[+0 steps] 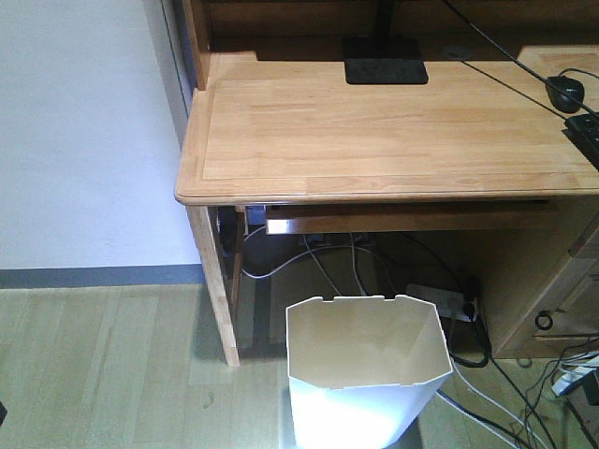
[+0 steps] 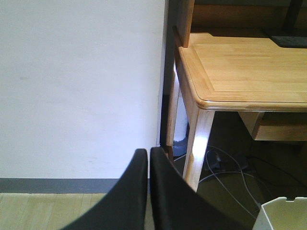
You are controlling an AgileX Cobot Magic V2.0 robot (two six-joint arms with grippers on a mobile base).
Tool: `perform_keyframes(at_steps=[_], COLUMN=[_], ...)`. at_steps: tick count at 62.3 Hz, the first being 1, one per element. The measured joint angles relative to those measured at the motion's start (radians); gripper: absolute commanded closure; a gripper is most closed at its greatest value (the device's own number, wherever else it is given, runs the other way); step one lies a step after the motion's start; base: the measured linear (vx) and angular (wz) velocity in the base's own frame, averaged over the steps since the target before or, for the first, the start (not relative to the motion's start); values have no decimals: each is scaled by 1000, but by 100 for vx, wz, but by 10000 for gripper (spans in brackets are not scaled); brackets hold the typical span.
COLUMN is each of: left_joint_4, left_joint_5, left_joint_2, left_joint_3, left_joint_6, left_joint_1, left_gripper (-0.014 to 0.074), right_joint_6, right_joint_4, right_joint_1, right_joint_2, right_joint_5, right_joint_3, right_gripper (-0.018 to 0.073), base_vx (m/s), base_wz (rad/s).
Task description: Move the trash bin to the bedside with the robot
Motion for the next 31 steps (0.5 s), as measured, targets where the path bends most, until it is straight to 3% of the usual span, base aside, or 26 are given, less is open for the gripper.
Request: perform_keyframes(at_steps=[16,31], left_joint_4=[0,0], left_joint_5=[0,0], left_joint_2=[0,0], left_joint_3=[0,0], left_joint_6=[0,0], left_joint_1=[0,0], left_gripper=[603,603], right_joint_6=[-2,-3], right_joint_4=[-1,-3], right_joint_1=[0,0], right_joint_2=[35,304], right_joint_5=[-11,57], right_joint_3=[-91,-285], right_gripper=[569,569], base_vx=[0,0], base_wz=[0,0])
